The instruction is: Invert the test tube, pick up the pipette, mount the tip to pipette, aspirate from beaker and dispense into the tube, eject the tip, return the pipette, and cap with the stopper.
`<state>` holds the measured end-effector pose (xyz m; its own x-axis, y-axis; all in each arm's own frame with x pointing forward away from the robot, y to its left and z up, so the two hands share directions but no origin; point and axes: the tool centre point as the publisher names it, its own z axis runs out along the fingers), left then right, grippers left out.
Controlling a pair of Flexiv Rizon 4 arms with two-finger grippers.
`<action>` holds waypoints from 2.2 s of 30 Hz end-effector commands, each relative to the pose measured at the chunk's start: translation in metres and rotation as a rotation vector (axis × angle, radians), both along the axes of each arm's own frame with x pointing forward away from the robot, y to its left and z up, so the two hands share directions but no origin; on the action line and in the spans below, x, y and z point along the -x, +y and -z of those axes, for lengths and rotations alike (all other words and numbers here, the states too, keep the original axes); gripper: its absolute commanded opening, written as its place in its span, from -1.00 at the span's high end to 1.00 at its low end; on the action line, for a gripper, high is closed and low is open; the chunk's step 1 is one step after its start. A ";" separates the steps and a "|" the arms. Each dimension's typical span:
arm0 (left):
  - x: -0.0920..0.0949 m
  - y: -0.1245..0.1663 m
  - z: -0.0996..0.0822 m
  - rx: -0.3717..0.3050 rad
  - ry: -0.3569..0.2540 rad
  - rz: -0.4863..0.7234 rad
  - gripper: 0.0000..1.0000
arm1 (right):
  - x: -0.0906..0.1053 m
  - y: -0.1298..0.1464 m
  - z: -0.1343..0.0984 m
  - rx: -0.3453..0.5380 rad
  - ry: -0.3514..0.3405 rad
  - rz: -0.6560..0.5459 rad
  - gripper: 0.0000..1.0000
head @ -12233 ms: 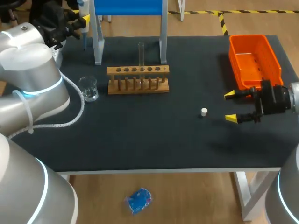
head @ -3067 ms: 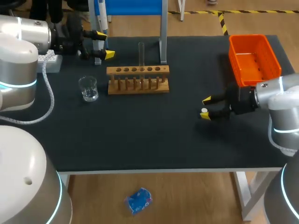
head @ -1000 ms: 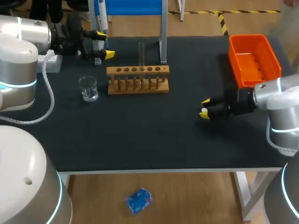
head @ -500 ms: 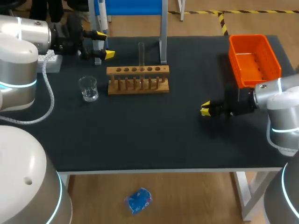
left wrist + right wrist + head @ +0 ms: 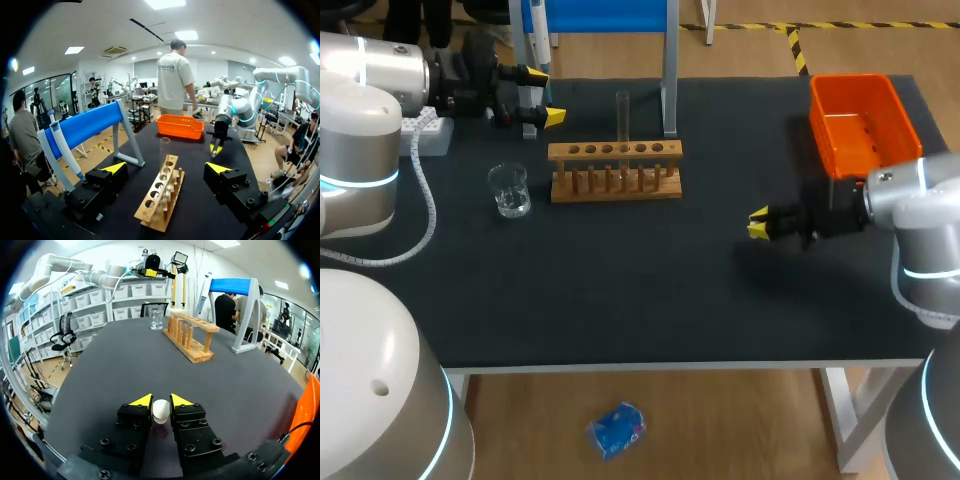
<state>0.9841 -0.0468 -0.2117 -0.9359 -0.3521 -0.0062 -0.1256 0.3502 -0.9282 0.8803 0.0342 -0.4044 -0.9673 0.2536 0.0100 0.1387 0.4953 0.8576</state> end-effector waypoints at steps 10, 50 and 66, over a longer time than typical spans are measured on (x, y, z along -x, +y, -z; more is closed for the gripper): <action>0.001 0.001 0.000 -0.001 0.000 0.000 -1.00 | -0.024 0.032 -0.086 0.025 -0.014 -0.026 1.00; 0.001 0.001 0.000 -0.001 0.000 0.000 -1.00 | -0.144 0.209 -0.210 -0.047 -0.122 -0.168 1.00; 0.001 0.001 0.000 -0.001 0.000 0.000 -1.00 | -0.161 0.234 -0.190 -0.040 -0.118 -0.193 1.00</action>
